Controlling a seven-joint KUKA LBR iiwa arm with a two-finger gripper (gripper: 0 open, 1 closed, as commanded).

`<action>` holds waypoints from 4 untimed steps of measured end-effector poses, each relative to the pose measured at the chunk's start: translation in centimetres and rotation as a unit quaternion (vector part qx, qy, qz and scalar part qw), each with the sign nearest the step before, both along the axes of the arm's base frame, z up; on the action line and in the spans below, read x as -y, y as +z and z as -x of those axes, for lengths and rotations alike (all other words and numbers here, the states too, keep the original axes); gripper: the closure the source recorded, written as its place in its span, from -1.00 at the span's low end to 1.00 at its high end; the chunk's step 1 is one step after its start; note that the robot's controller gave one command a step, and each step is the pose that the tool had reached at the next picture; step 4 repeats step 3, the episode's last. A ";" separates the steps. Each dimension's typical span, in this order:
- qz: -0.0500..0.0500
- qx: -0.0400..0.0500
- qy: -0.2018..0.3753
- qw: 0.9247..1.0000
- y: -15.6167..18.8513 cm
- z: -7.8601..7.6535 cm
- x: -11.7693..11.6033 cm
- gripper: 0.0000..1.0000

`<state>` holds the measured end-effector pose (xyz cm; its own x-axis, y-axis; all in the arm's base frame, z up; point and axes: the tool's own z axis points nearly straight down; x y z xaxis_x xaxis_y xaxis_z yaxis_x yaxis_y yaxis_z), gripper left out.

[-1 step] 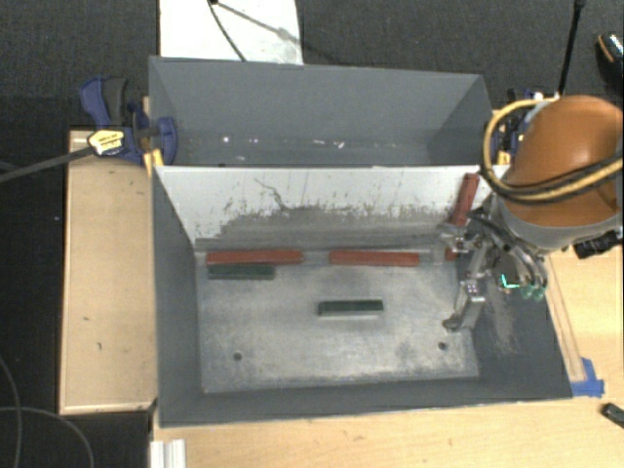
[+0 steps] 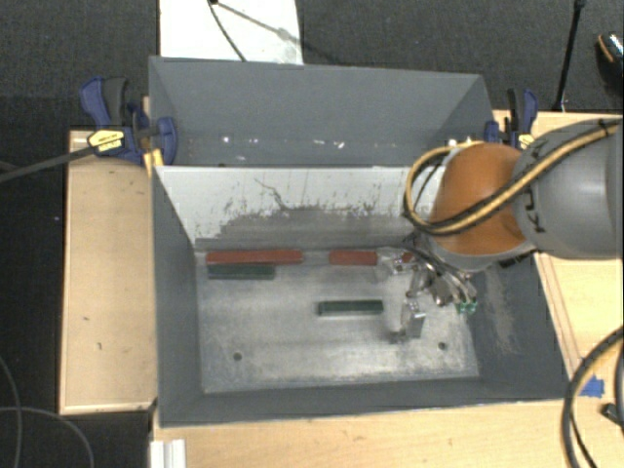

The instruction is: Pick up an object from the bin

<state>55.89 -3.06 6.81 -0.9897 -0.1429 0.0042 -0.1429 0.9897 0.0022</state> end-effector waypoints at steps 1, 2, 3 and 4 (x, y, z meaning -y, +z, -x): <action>-0.001 0.001 0.076 0.997 0.2 0.8 -7.1 -1.00; 0.000 0.001 0.074 0.997 0.2 0.8 -6.7 1.00; 0.000 0.008 0.243 0.970 19.0 0.2 -8.9 1.00; 0.000 0.008 0.243 0.970 19.0 0.2 -8.9 1.00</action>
Offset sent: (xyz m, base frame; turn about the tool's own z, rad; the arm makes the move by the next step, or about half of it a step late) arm -0.0078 0.0667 0.0019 -0.1460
